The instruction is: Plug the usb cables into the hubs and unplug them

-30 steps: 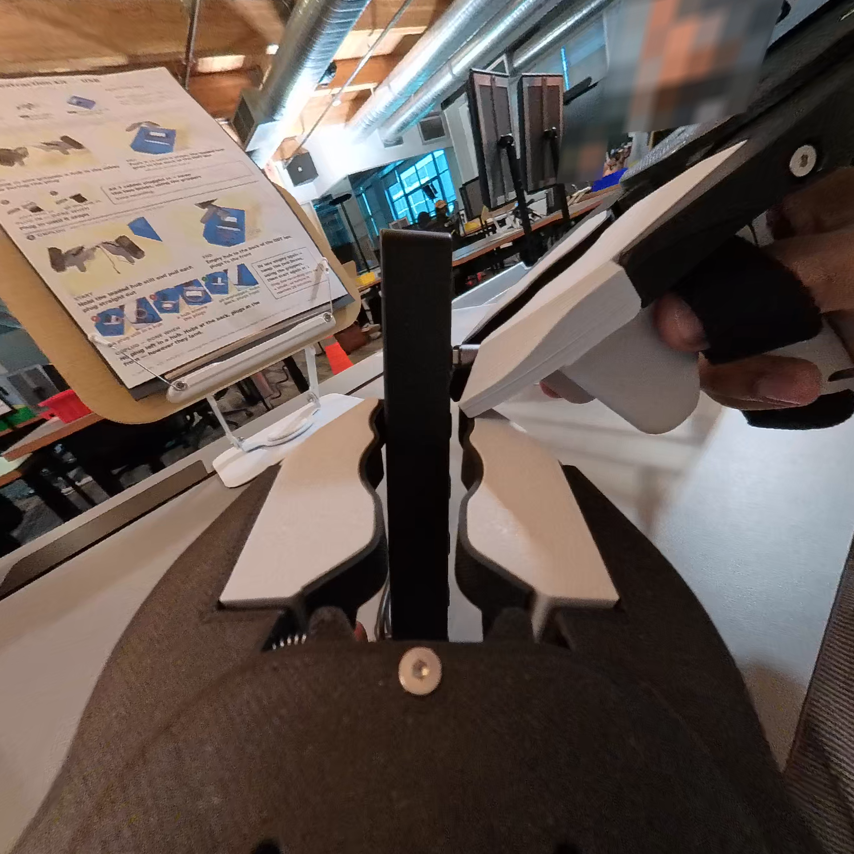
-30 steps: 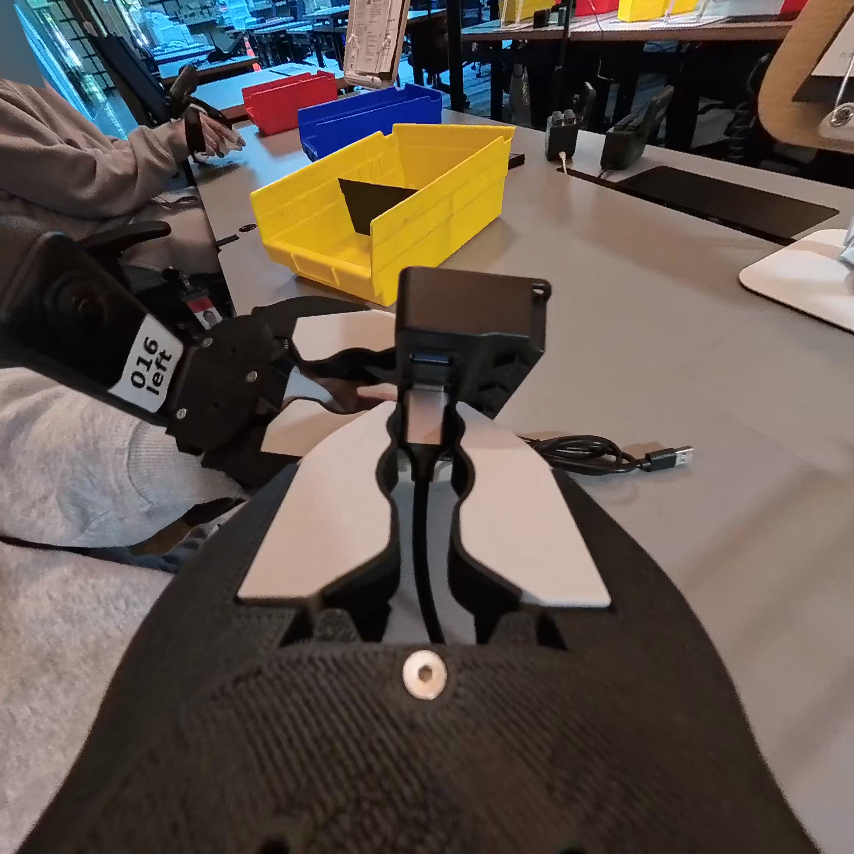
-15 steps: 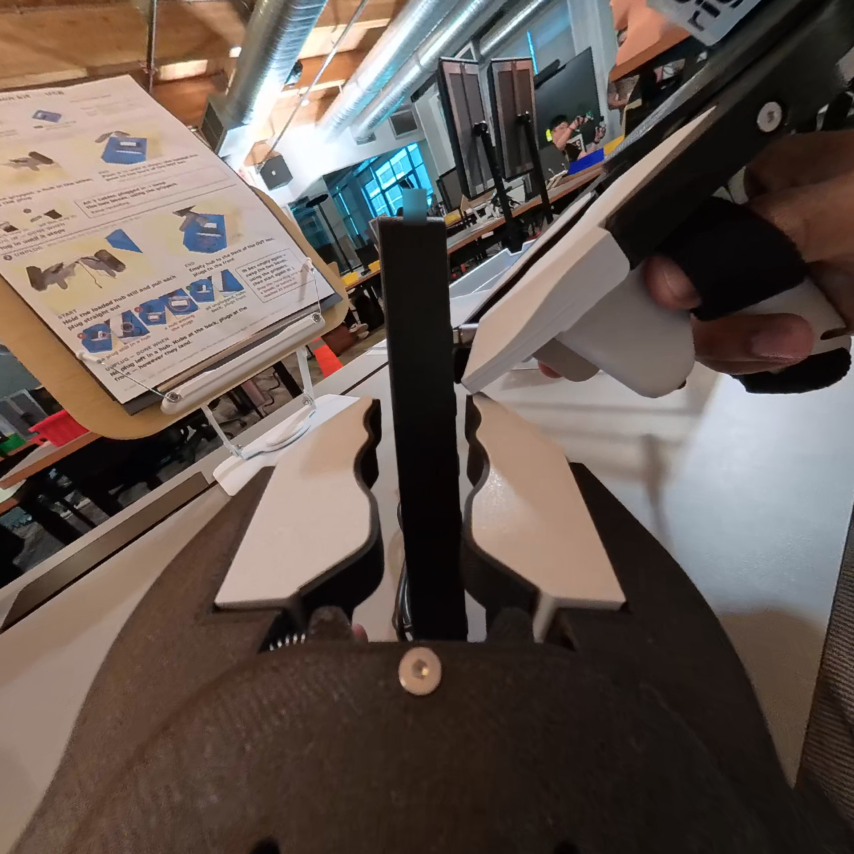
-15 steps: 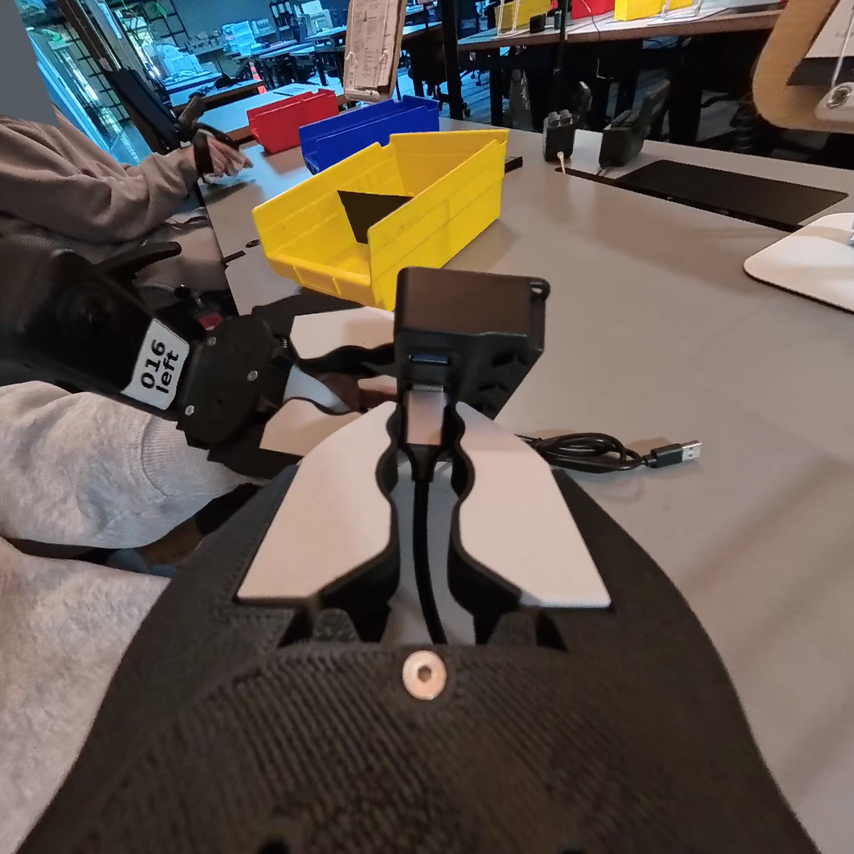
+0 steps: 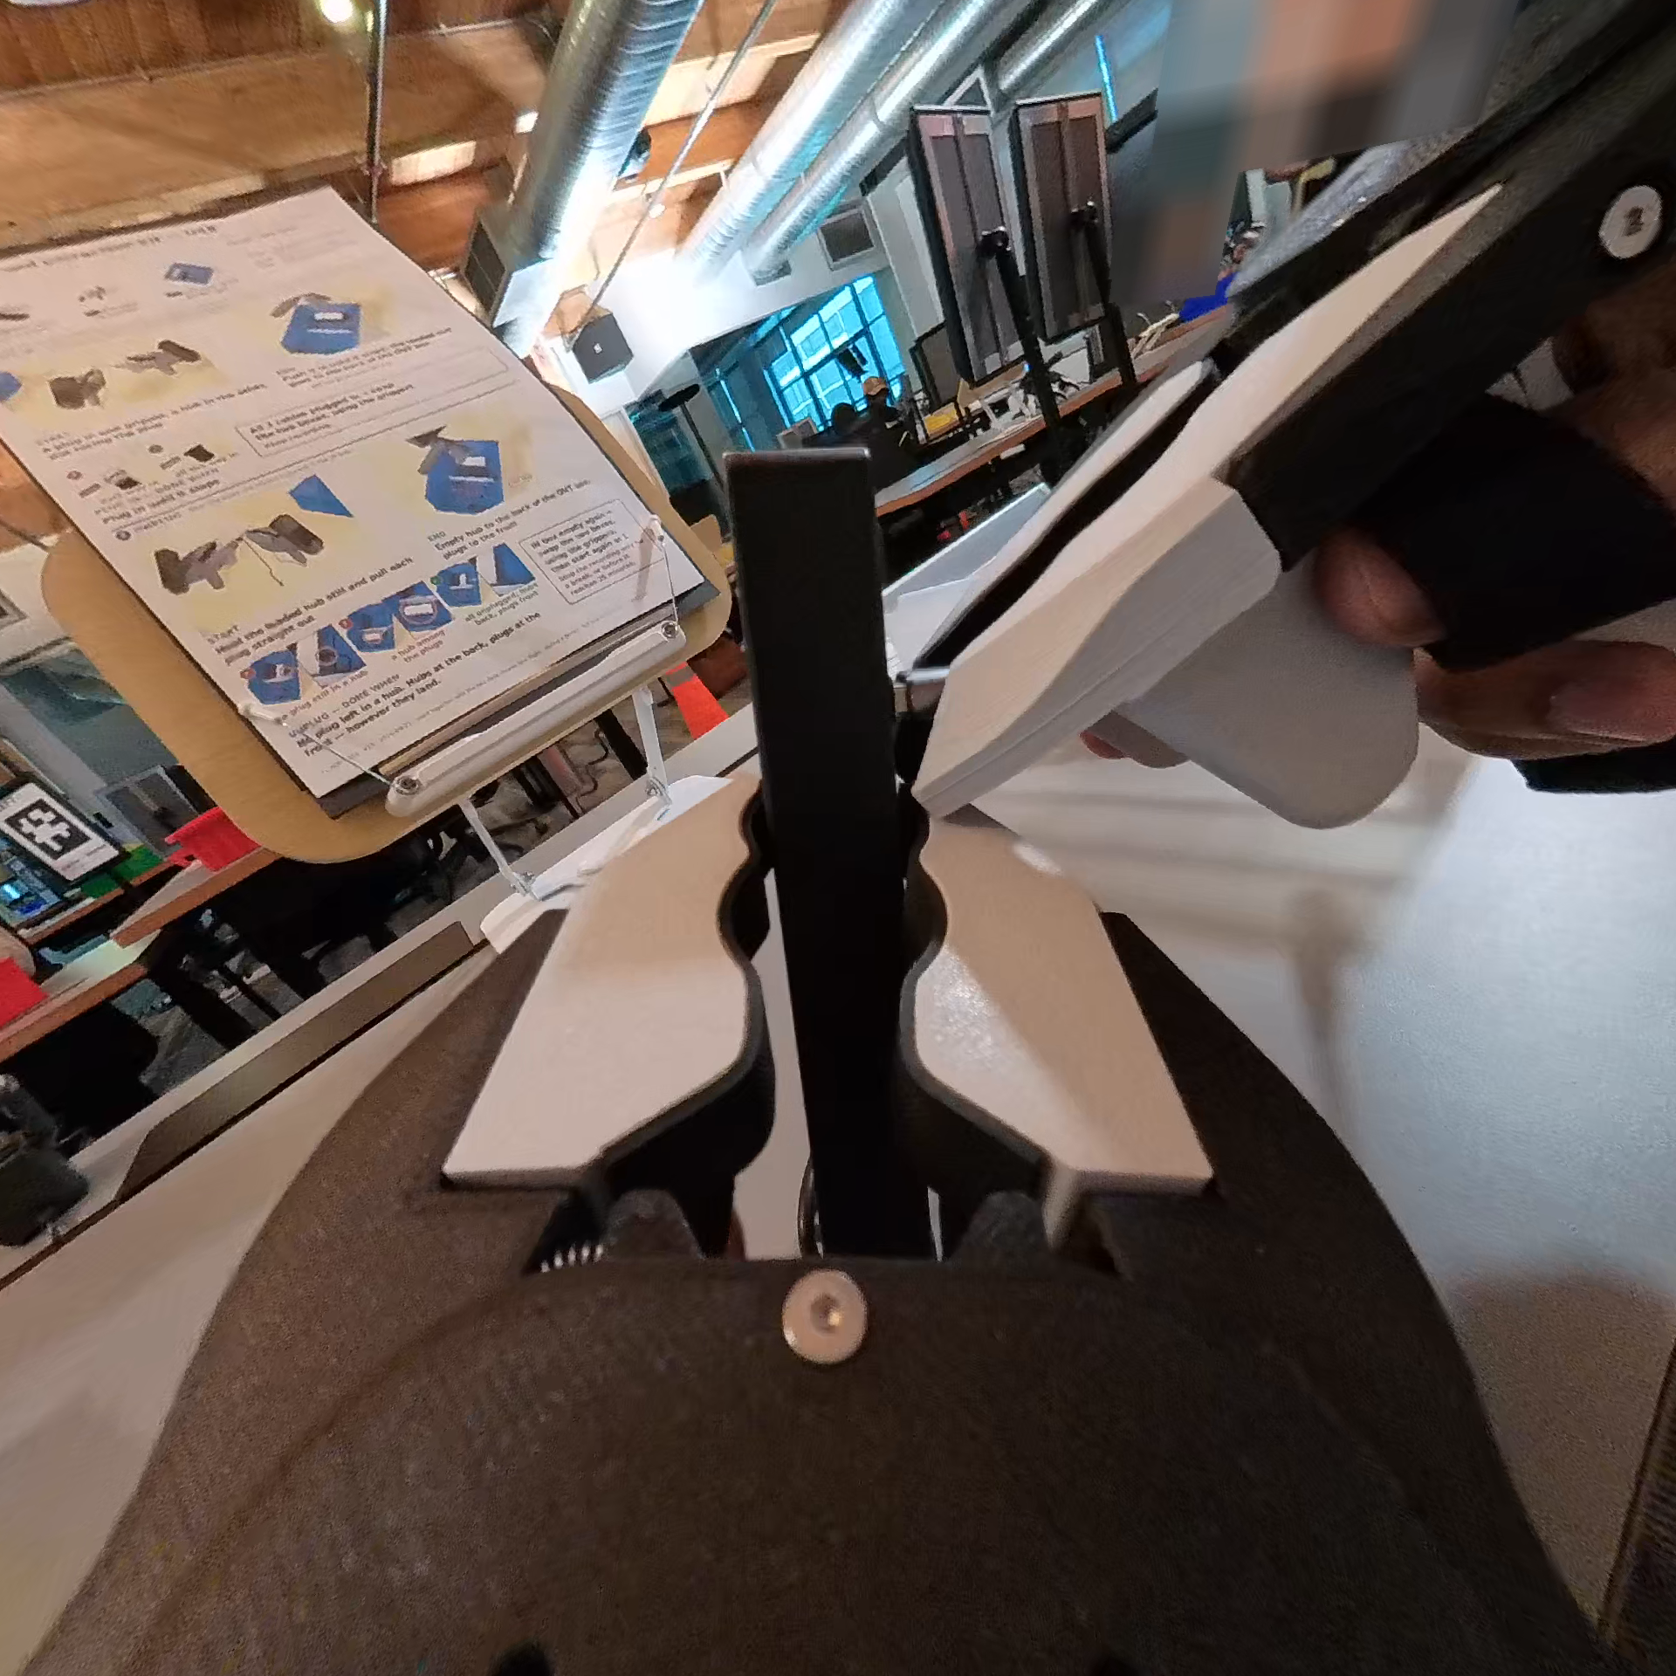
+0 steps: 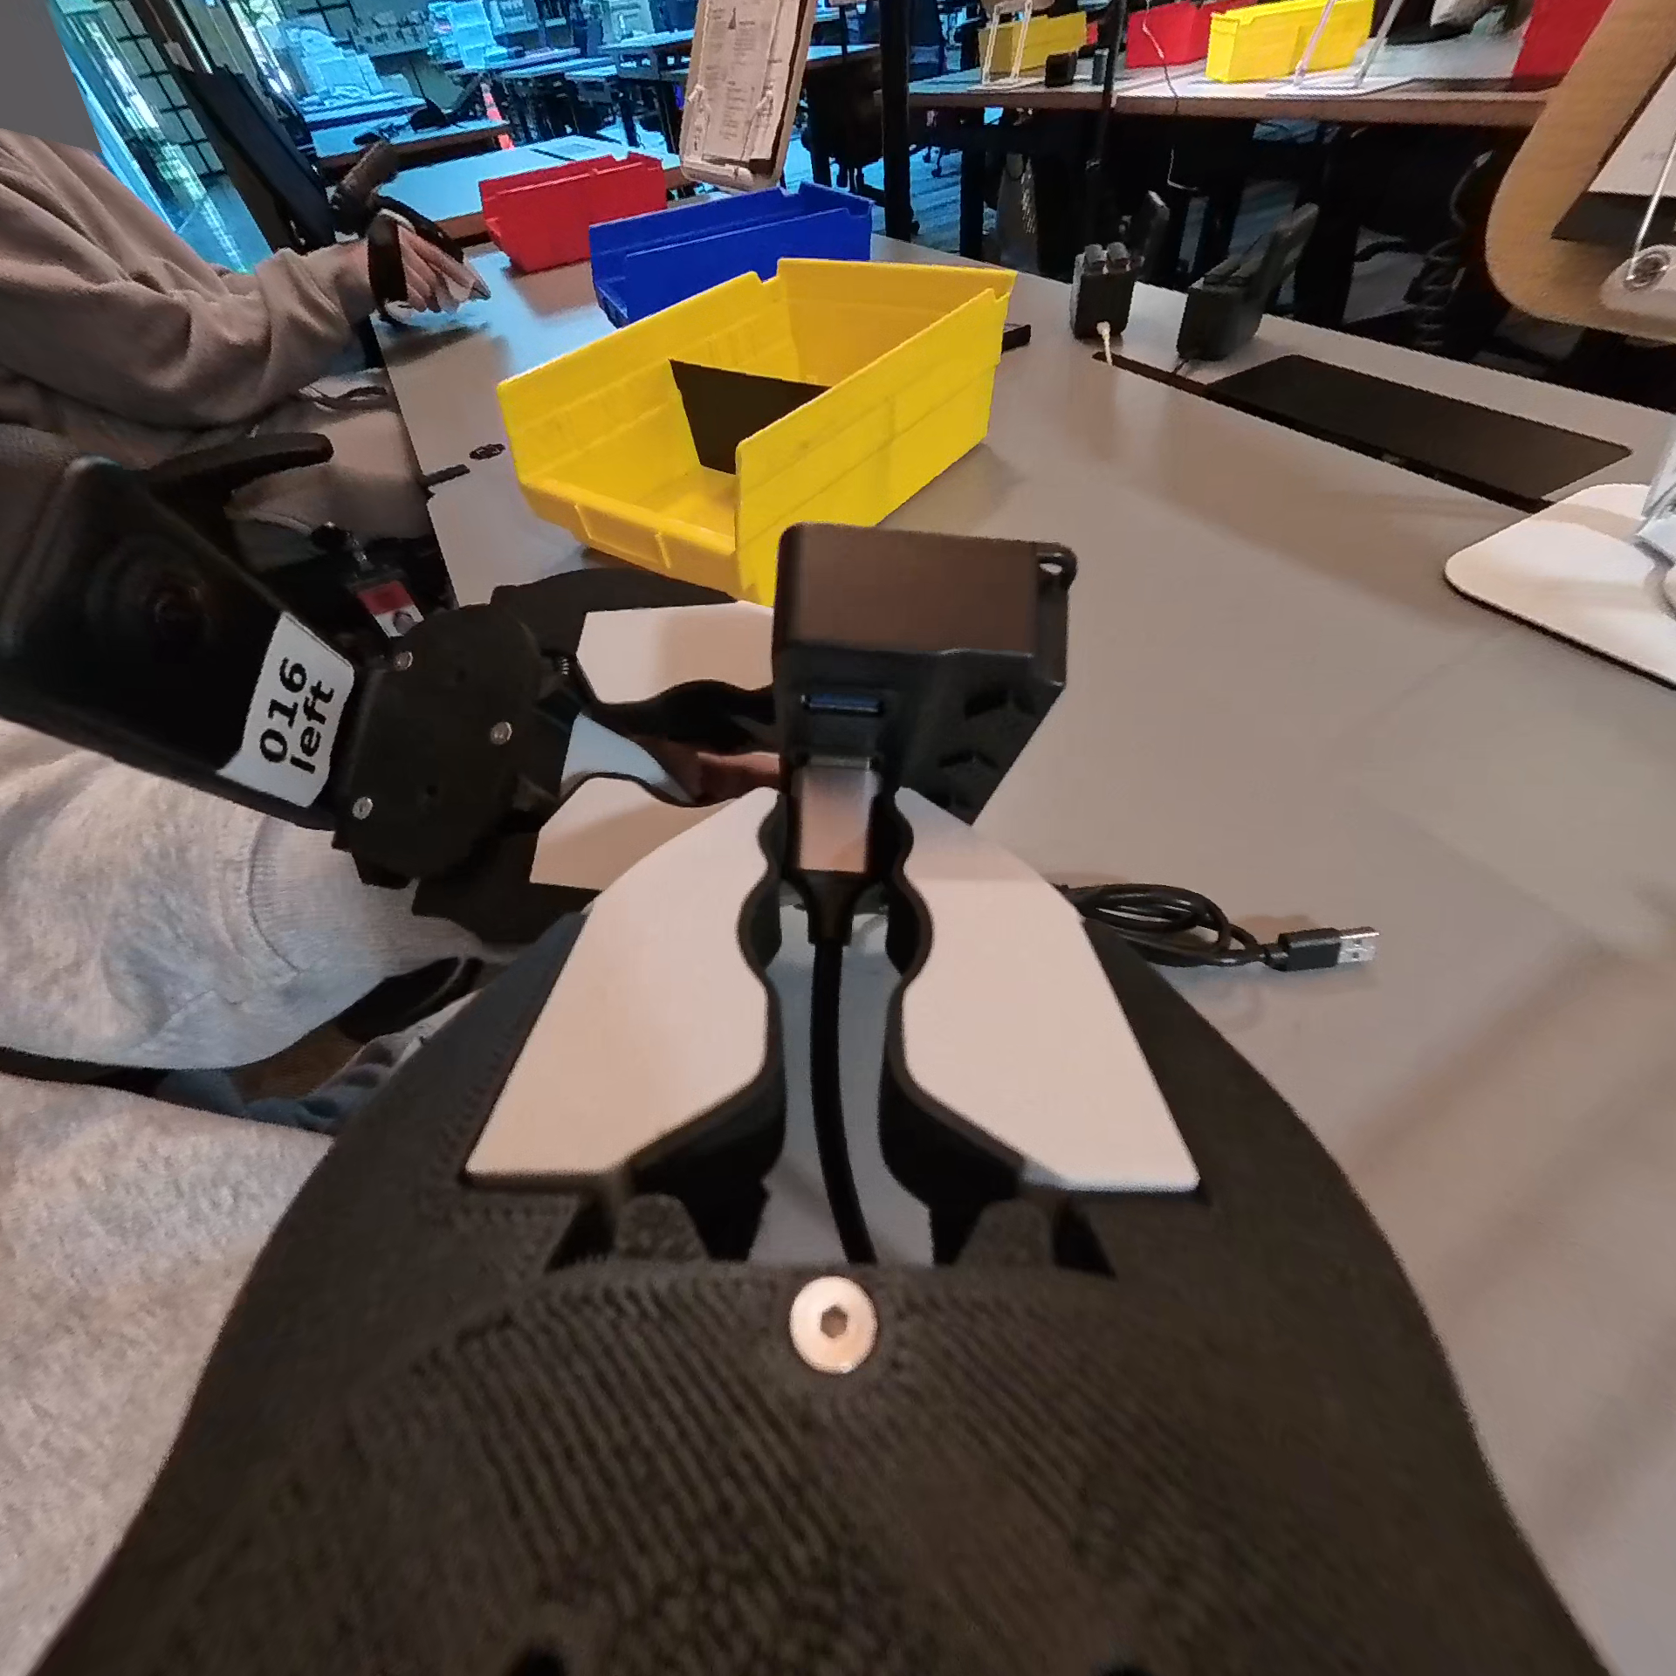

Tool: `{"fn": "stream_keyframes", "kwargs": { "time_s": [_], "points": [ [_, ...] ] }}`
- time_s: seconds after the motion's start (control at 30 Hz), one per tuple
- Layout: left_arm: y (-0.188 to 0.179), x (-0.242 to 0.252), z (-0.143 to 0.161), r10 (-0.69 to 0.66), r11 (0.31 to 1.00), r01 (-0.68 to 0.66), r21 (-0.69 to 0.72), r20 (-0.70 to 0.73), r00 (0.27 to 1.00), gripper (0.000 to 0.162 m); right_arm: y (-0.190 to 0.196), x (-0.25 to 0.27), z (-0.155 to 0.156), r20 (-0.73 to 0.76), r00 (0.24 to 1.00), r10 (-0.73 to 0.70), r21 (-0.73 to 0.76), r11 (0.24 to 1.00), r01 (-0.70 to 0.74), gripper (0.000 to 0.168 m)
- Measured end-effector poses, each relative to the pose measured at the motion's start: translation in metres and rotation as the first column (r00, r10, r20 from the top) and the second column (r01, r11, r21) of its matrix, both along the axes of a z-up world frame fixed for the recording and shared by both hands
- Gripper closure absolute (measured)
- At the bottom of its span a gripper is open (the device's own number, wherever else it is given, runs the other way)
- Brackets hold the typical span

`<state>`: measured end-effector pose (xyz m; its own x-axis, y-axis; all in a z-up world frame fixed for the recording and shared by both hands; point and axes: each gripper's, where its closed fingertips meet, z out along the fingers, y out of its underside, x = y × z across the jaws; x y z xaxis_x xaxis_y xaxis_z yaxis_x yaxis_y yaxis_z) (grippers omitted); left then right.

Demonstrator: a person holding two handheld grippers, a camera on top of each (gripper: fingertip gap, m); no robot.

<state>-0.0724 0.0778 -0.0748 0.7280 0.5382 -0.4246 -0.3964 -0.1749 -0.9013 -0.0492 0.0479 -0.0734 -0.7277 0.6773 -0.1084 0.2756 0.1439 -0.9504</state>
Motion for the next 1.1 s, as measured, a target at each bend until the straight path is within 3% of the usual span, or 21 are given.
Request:
{"fn": "stream_keyframes", "kwargs": {
  "time_s": [0.2,0.33,0.47,0.57,0.7,0.77,0.8,0.83,0.9,0.93,1.1],
  "points": [
    [-0.004,0.002,0.007,-0.019,0.999,0.019,0.050,0.004,1.000,0.135,-0.002,0.002,0.007,0.013,1.000,0.008,-0.050,0.999,-0.007,0.150],
    [-0.006,0.003,0.011,-0.043,0.994,0.037,0.104,0.062,0.997,0.136,-0.002,0.002,0.010,-0.015,1.000,-0.003,-0.002,1.000,0.003,0.149],
    [-0.005,0.005,0.010,-0.082,0.992,0.069,0.107,0.126,0.989,0.135,-0.001,0.006,0.016,0.180,0.977,0.115,-0.277,0.959,-0.062,0.150],
    [-0.007,0.002,0.007,-0.068,0.991,0.051,0.122,0.140,0.988,0.135,0.001,0.003,0.009,0.053,0.998,0.020,0.002,1.000,-0.020,0.149],
    [-0.008,0.003,0.012,-0.046,0.993,0.027,0.113,0.168,0.985,0.136,0.002,0.004,0.015,0.078,0.997,0.003,-0.053,0.999,0.001,0.149],
    [-0.014,-0.005,0.011,0.009,0.991,-0.033,0.129,0.186,0.982,0.135,0.005,0.002,0.012,-0.012,0.998,-0.068,0.073,0.995,0.068,0.150],
    [-0.039,-0.029,0.016,0.080,0.962,-0.149,0.228,0.288,0.954,0.134,0.010,0.002,0.013,-0.096,0.989,-0.112,0.161,0.979,0.126,0.150],
    [-0.068,-0.054,0.016,0.063,0.917,-0.231,0.327,0.452,0.890,0.135,0.015,0.003,0.019,-0.162,0.976,-0.144,0.183,0.968,0.173,0.150],
    [-0.106,-0.073,0.025,0.107,0.891,-0.283,0.356,0.441,0.891,0.135,0.016,0.006,0.036,-0.135,0.981,-0.142,0.037,0.988,0.148,0.150],
    [-0.108,-0.070,0.031,0.104,0.893,-0.267,0.361,0.411,0.906,0.135,0.018,0.005,0.042,-0.117,0.984,-0.131,-0.013,0.991,0.130,0.150],
    [-0.082,-0.054,0.024,0.068,0.947,-0.153,0.281,0.292,0.954,0.135,0.053,-0.005,0.075,-0.210,0.961,-0.181,-0.084,0.982,0.167,0.150]
  ]
}}
